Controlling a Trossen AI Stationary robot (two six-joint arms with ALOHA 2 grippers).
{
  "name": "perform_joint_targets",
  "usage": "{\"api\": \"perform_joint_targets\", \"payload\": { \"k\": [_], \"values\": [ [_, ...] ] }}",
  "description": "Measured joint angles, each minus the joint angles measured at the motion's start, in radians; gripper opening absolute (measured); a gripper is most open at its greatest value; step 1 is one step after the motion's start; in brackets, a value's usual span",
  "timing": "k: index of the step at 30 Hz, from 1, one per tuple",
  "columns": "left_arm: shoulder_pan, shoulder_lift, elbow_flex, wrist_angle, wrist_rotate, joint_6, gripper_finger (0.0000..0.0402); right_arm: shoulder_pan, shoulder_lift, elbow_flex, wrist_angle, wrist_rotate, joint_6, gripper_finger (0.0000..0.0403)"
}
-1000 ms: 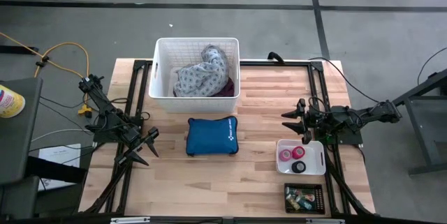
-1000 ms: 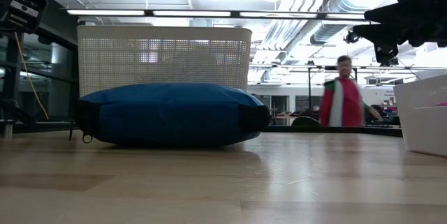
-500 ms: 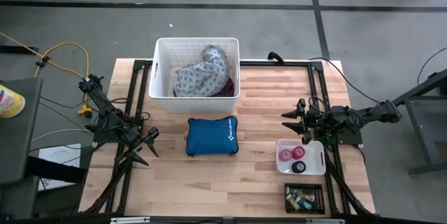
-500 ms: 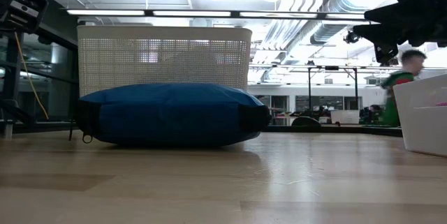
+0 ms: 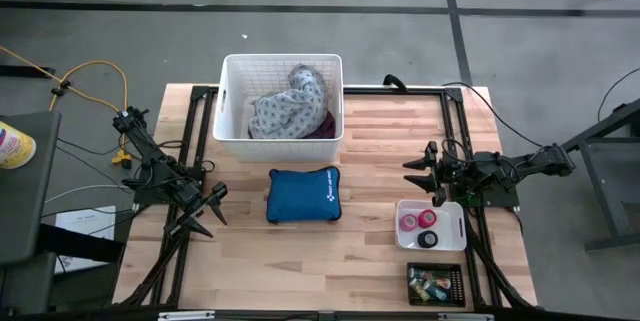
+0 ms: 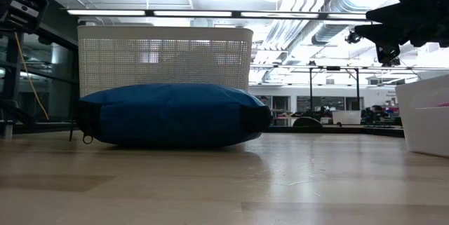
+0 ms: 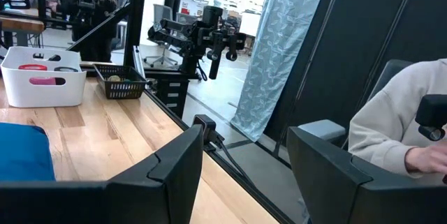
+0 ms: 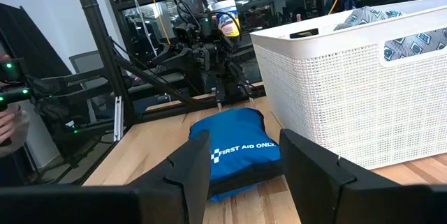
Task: Pick & Place Medicine items
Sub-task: Return to Home Position
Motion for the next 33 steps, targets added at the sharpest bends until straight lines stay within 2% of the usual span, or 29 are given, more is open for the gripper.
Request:
{"api": "perform_joint_targets", "payload": {
  "k": [6, 10, 15, 33],
  "values": [
    [0.000, 0.000, 0.000, 0.000, 0.000, 0.005, 0.0202, 0.000, 0.000, 0.000, 0.000, 0.000, 0.000, 0.0158],
    [0.000, 0.000, 0.000, 0.016, 0.000, 0.107, 0.0202, 0.000, 0.000, 0.000, 0.000, 0.000, 0.000, 0.0158],
    [0.015, 0.000, 0.000, 0.026, 0.001, 0.112, 0.0202, 0.000, 0.000, 0.000, 0.000, 0.000, 0.000, 0.0158],
    [0.319, 0.000, -0.005, 0.015, 0.008, 0.073, 0.0202, 0.000, 0.000, 0.000, 0.000, 0.000, 0.000, 0.0158]
  ]
}}
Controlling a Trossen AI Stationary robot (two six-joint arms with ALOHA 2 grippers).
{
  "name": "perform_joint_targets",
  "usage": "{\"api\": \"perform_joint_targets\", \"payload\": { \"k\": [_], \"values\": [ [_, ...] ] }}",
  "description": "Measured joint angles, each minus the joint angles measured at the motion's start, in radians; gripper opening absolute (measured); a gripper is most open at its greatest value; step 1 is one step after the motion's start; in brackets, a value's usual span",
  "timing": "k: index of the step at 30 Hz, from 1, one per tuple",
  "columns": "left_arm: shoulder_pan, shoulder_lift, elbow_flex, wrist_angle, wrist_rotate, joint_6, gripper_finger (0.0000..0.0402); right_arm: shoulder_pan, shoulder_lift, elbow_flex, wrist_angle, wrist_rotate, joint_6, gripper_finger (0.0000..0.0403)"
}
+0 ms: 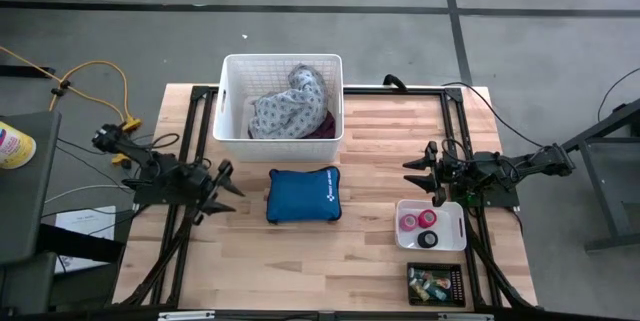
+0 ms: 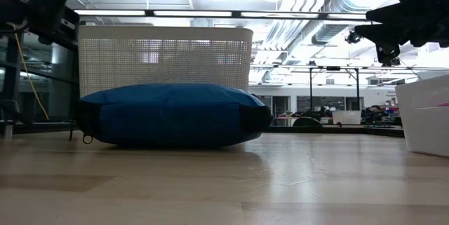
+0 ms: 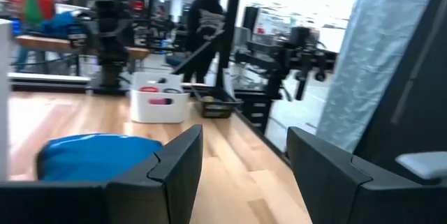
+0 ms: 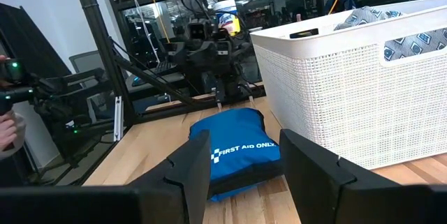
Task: Pick & Place Medicine items
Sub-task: Return to Home Position
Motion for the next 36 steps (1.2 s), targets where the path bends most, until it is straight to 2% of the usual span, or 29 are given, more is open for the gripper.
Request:
{"api": "perform_joint_targets", "payload": {
  "k": [8, 13, 23, 36],
  "values": [
    [0.085, 0.000, 0.000, -0.008, 0.000, 0.005, 0.0202, 0.000, 0.000, 0.000, 0.000, 0.000, 0.000, 0.0158],
    [0.086, 0.000, 0.000, -0.076, 0.002, 0.005, 0.0202, 0.000, 0.000, 0.000, 0.000, 0.000, 0.000, 0.0158],
    [0.085, 0.005, 0.000, -0.090, 0.071, 0.042, 0.0202, 0.000, 0.000, 0.000, 0.000, 0.000, 0.000, 0.0158],
    [0.085, 0.005, 0.000, -0.090, 0.074, 0.035, 0.0202, 0.000, 0.000, 0.000, 0.000, 0.000, 0.000, 0.0158]
  ]
}}
